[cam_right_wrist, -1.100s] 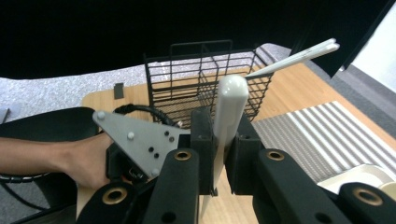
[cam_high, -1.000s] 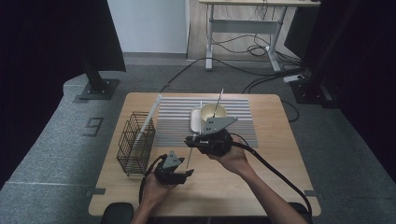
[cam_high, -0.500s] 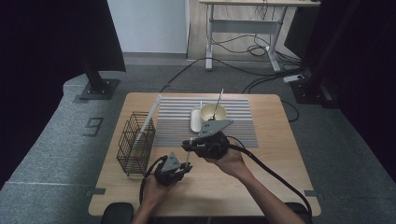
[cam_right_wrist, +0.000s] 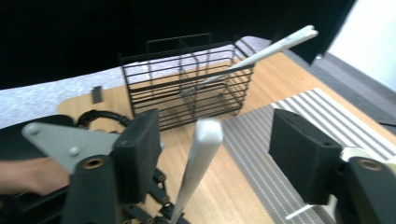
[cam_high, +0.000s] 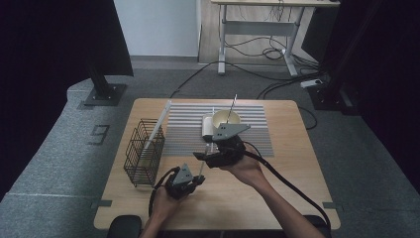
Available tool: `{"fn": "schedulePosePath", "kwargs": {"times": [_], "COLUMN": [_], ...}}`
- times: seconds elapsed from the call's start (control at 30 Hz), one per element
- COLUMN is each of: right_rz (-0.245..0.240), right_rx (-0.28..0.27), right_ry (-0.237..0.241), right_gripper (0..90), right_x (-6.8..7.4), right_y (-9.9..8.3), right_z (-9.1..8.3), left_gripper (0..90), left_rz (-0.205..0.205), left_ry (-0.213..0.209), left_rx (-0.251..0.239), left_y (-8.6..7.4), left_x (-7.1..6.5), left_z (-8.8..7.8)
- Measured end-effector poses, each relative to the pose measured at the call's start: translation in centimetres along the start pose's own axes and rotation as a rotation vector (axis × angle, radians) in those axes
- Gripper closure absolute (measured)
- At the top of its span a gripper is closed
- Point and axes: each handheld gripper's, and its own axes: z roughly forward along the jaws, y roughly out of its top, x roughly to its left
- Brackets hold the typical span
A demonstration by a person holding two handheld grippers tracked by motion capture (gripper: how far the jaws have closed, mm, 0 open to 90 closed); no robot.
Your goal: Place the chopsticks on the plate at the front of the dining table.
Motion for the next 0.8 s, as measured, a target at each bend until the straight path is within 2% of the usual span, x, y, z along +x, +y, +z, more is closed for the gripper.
{"fn": "schedulePosePath", "kwargs": {"times": [0.1,0.43,0.8], "right_rz": [-0.014,-0.025,0.031], "right_rx": [-0.001,0.028,0.05], "right_ry": [-0.043,-0.163,-0.225], "right_gripper": [26.4,25.6,25.5], "right_x": [0.1,-1.2,-4.0], "right_y": [-0.1,-0.2,-2.0], "right_z": [0.1,-0.5,-1.2], "left_gripper": [85.5,85.6,85.6], "left_rz": [-0.003,-0.017,-0.029], "left_ry": [0.001,0.002,0.0], "left_rx": [0.0,-0.028,-0.065], "left_y": [0.0,-0.1,-0.1], "left_x": [0.0,0.3,0.4], "left_z": [0.0,-0.5,-1.0]}}
